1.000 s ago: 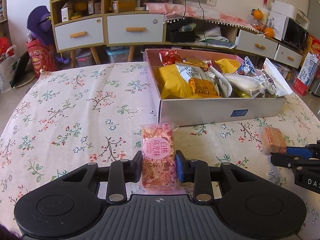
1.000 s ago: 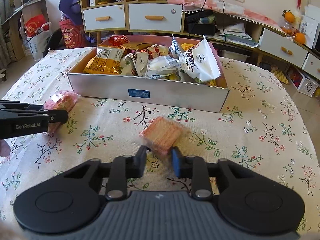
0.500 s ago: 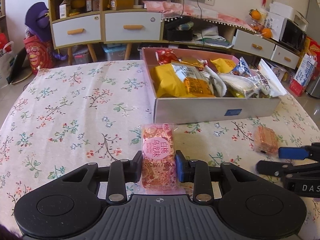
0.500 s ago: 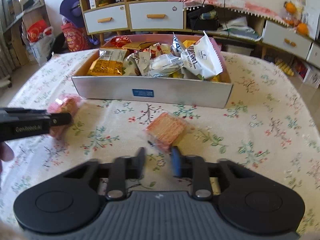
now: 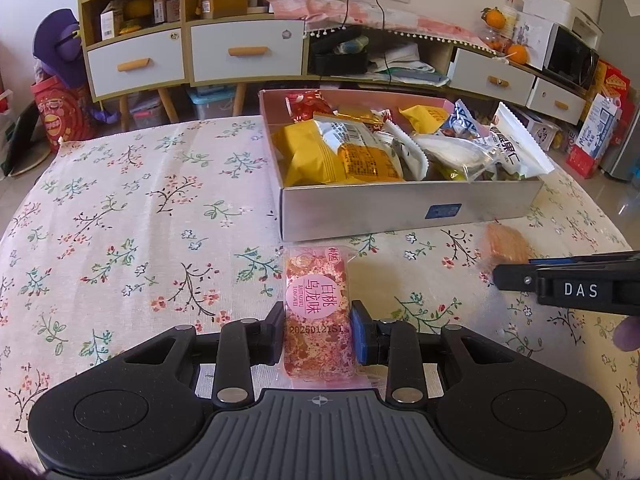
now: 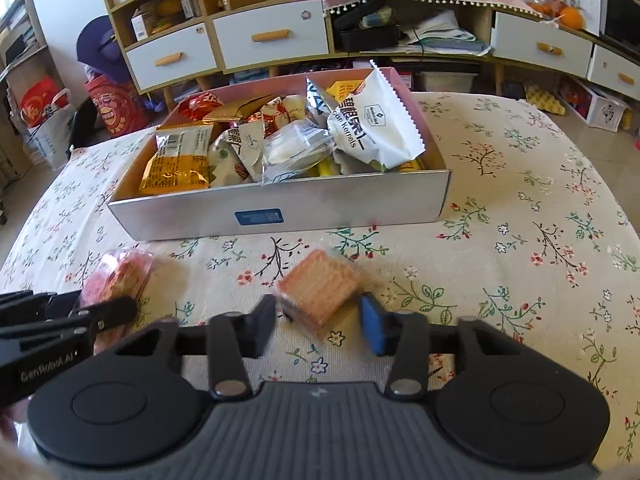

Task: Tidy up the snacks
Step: 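Grasp the pink candy packet with the left gripper while the right grasps the clear wafer packet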

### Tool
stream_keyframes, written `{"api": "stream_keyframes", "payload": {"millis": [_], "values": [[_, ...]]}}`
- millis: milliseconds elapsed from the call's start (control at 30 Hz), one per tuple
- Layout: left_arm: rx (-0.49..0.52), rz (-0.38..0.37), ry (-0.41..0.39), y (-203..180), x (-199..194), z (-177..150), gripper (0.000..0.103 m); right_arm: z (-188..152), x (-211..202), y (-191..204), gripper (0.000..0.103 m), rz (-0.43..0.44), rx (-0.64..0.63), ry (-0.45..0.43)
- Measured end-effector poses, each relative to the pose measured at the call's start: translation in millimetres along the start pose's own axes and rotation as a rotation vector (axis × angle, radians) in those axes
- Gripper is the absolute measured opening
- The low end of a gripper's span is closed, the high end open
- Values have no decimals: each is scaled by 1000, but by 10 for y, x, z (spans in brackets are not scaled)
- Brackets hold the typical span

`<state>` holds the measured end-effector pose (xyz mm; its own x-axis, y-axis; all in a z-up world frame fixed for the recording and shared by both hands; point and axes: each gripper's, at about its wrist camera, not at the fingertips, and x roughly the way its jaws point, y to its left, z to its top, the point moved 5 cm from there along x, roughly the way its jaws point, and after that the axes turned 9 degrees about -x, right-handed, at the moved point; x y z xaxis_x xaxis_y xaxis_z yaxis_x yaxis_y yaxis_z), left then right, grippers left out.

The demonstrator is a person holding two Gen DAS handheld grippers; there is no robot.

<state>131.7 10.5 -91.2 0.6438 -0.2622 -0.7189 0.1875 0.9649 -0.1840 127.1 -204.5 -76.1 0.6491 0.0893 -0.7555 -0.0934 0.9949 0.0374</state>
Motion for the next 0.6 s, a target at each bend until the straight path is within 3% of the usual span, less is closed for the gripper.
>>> {"api": "stream_keyframes", "payload": {"millis": [100,367,600], "values": [[-5,-2,-1,3,-7,8,30,-15,-15,-15,12,1,-8,9],[-15,-22,-1,10,-48,13,30,-47,-130,-56,4,35,-34,-3],[-7,-56,15,-110,-56,-7,30,-57,-240,-135,2,61,-18,-14]]}}
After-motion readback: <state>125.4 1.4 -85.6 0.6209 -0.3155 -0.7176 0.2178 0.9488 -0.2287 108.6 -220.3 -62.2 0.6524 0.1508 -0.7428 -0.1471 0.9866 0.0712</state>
